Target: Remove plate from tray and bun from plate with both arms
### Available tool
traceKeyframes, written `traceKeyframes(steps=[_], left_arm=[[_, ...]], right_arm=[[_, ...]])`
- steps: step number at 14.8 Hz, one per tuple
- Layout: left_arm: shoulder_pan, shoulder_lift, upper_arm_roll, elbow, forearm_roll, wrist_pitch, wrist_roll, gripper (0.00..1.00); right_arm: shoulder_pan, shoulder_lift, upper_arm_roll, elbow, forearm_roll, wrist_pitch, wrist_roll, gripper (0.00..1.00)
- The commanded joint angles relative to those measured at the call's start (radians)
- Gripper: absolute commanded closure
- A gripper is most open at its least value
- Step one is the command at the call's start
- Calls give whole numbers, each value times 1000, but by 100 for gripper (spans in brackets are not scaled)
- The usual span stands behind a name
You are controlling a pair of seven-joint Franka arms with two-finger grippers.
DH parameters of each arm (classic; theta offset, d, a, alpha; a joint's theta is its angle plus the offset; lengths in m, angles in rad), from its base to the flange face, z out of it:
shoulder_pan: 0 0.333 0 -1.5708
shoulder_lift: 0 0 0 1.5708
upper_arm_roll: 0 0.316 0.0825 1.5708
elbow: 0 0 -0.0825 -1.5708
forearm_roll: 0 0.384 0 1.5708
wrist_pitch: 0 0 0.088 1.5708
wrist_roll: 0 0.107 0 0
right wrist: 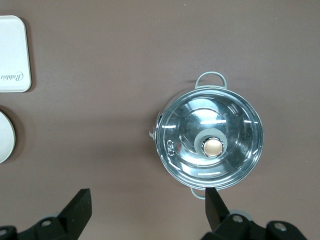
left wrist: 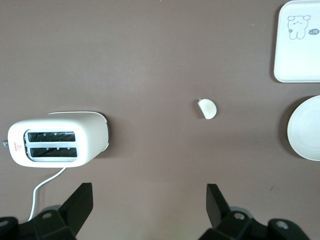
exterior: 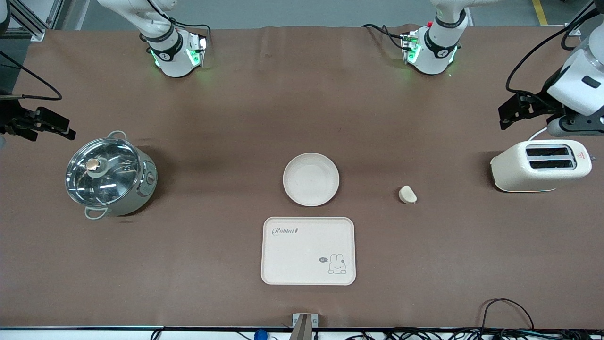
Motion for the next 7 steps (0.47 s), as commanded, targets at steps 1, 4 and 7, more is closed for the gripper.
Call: traceKeyframes(steps=[1, 4, 7], left_arm=[[-150, -35, 183, -24, -59, 17, 62, 0], [-199, -45, 234, -46, -61, 61, 62, 0], [-194, -25, 237, -18, -62, 60, 61, 0]], right_arm=[[2, -9, 2, -7, -16, 1, -2, 0], [2, -9, 2, -7, -16, 3, -2, 0], [2, -9, 2, -7, -16, 3, -2, 0]])
